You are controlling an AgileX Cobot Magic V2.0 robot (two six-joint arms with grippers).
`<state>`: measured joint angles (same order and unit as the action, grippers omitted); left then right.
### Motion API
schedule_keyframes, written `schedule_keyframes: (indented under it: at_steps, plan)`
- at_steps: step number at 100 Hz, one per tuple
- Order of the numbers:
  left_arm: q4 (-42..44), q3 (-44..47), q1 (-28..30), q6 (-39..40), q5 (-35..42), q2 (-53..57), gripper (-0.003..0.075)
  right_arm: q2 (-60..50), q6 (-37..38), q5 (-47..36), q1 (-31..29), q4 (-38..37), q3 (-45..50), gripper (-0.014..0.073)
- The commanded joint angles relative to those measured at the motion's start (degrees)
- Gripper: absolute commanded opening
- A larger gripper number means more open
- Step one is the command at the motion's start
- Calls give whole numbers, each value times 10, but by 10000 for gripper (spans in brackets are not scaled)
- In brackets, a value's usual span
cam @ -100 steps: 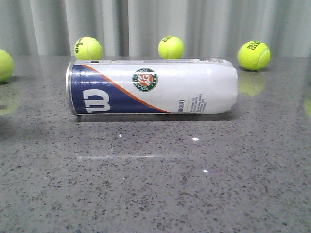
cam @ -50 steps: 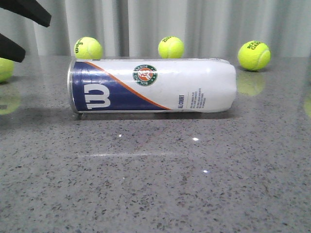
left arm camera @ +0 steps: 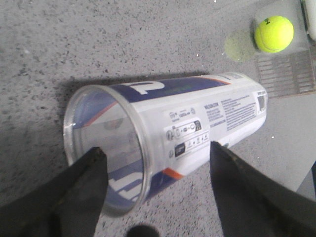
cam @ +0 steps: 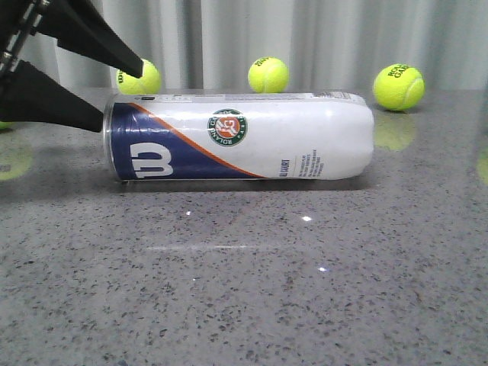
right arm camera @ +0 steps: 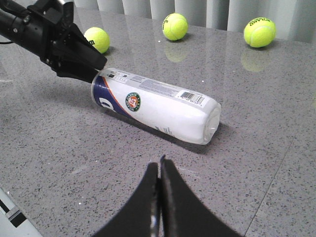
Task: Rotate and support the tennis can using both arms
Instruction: 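Reach the left gripper to the can's open end and grasp it, then lift the can's open end with the left gripper, tilting it upward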
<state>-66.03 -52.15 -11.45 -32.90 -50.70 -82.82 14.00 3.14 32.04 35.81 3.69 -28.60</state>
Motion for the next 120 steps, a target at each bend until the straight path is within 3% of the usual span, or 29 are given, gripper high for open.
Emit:
schedule_keyframes:
  at_steps: [1,17,41,84,120]
  plan:
    - [-64,-19,-17,-23,3,1,435,4,-7,-46,-3,-4,-15,-56]
    - [-127,-19,-37,-69,5,-20,435,4,-7,-46,-3,-4,-15,-56]
    - [-131,-19,-43,-73,0,-27,395,4,-7,-46,-3,-4,-15,-56]
    - [-138,-19,-43,-73,-35,-27,-16,4,-7,-46,-3,-4,-15,-56]
    - [-249,-19,-43,-173,-118,-13,-21,4,-7,-46,-3,-4,-15,-56]
